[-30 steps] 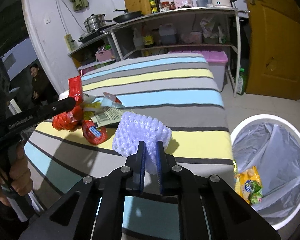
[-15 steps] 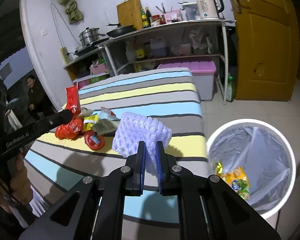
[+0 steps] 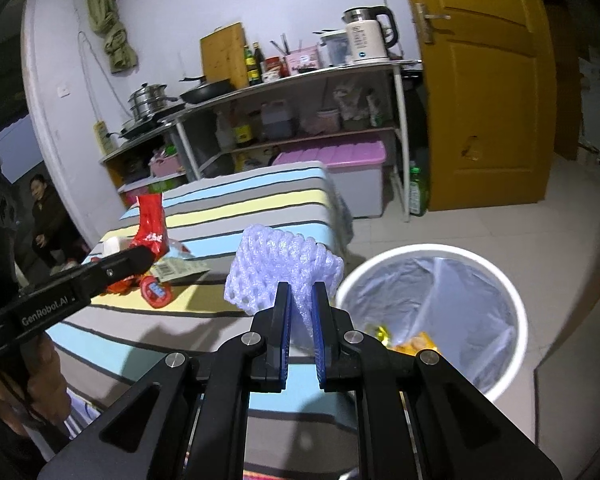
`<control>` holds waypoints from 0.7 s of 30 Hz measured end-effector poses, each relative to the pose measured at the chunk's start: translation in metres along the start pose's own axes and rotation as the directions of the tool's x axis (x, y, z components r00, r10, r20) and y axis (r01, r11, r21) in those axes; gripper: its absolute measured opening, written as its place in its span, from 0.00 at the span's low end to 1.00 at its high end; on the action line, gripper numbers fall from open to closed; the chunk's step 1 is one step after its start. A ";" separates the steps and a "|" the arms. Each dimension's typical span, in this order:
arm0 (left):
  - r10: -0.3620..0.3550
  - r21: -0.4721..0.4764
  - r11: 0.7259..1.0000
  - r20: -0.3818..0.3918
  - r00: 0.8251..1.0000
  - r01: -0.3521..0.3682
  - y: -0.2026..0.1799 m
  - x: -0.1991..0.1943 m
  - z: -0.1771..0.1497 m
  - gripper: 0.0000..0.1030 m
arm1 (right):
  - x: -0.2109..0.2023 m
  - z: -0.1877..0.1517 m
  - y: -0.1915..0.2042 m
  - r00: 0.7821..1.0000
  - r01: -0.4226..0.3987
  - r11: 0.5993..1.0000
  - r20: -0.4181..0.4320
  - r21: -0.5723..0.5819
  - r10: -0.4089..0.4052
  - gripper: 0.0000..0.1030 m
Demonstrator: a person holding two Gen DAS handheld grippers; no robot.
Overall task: Collect trash
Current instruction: 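Carry the foam net and red wrapper over the white trash bin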
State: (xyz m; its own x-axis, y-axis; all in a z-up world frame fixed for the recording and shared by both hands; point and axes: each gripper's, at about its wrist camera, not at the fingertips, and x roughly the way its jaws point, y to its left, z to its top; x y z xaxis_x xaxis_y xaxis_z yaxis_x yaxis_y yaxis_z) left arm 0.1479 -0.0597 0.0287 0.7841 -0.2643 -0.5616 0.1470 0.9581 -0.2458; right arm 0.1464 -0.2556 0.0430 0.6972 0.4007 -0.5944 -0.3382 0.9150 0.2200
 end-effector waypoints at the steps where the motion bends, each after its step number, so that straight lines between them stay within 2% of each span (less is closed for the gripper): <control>1: -0.009 0.005 1.000 -0.008 1.000 0.009 -0.004 0.003 0.001 0.04 | -0.004 0.000 -0.005 1.000 0.008 1.000 0.004 0.007 -0.008 0.10; 21: -0.153 0.120 0.979 -0.095 0.984 0.164 -0.091 0.055 -0.006 0.04 | -0.030 -0.010 -0.074 0.993 0.115 0.987 0.021 0.108 -0.118 0.10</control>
State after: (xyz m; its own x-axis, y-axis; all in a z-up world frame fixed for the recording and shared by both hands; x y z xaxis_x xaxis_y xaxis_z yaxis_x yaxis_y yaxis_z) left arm 0.1745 -0.1621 0.0155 0.6912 -0.4173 -0.5900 0.3449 0.9079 -0.2381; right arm 0.1444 -0.3359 0.0369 0.7457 0.2906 -0.5996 -0.1850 0.9548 0.2326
